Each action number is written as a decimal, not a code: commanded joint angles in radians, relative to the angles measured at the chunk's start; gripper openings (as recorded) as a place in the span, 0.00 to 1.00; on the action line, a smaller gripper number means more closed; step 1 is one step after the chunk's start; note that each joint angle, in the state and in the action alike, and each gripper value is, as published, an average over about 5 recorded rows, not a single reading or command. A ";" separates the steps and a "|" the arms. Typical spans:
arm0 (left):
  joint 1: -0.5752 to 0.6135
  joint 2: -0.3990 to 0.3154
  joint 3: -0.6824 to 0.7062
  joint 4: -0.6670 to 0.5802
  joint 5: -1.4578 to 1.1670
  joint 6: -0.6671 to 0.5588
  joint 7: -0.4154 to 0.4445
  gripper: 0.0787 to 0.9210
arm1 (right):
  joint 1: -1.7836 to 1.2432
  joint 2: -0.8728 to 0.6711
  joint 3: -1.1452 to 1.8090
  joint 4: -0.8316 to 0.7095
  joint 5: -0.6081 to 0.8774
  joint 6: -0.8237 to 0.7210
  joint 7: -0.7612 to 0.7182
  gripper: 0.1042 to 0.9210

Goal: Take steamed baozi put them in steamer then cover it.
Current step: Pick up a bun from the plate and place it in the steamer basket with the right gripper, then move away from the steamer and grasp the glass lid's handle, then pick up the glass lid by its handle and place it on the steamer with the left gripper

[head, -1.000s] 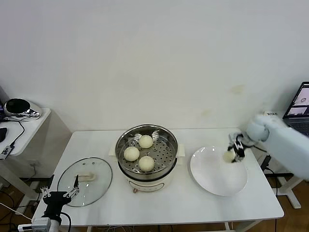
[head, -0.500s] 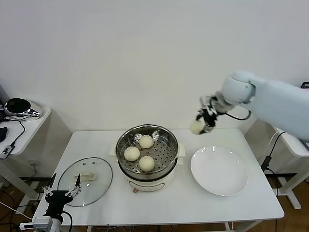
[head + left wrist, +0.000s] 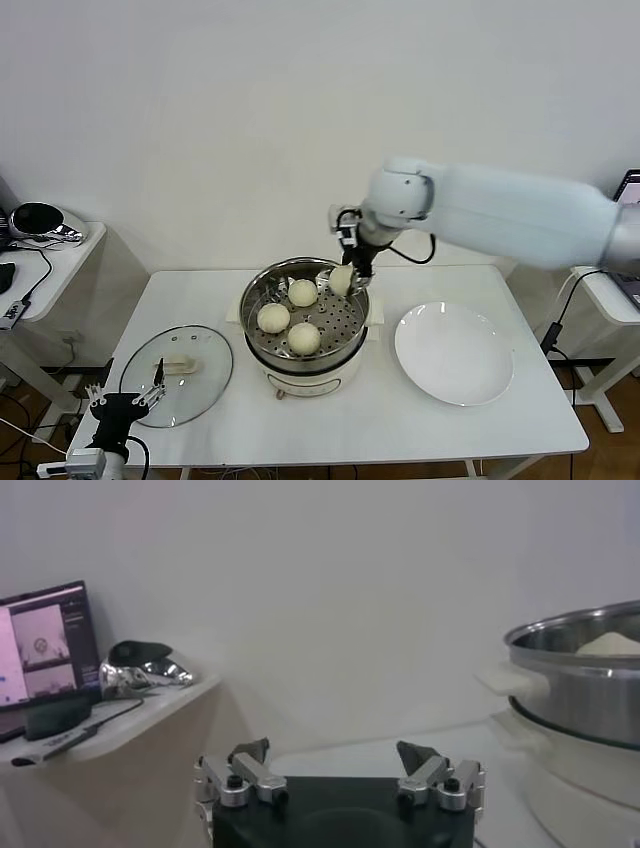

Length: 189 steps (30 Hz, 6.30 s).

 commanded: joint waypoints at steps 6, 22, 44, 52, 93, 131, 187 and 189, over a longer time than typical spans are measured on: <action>0.002 -0.003 -0.001 -0.002 0.000 0.001 0.000 0.88 | -0.166 0.122 0.001 -0.153 -0.035 -0.059 0.038 0.61; -0.004 -0.003 0.006 0.009 0.002 0.000 0.001 0.88 | -0.151 0.079 0.047 -0.135 -0.064 -0.058 0.021 0.69; -0.009 -0.018 0.016 0.022 -0.011 -0.024 -0.008 0.88 | -1.162 -0.538 1.075 0.454 -0.148 0.480 0.873 0.88; -0.007 -0.050 0.025 0.037 0.087 -0.055 -0.029 0.88 | -1.860 -0.204 1.839 0.441 -0.400 0.790 0.769 0.88; -0.373 0.182 0.133 0.618 1.400 -0.197 -0.097 0.88 | -2.256 0.387 2.444 0.456 -0.444 0.809 0.807 0.88; -0.464 0.174 0.202 0.695 1.287 -0.203 -0.115 0.44 | -2.270 0.389 2.414 0.449 -0.468 0.809 0.794 0.88; -0.842 0.115 0.816 0.096 1.343 0.512 0.362 0.07 | -2.260 0.443 2.223 0.456 -0.618 0.806 0.772 0.88; -0.850 0.094 0.830 0.110 1.373 0.514 0.370 0.07 | -2.258 0.444 2.222 0.454 -0.620 0.807 0.772 0.88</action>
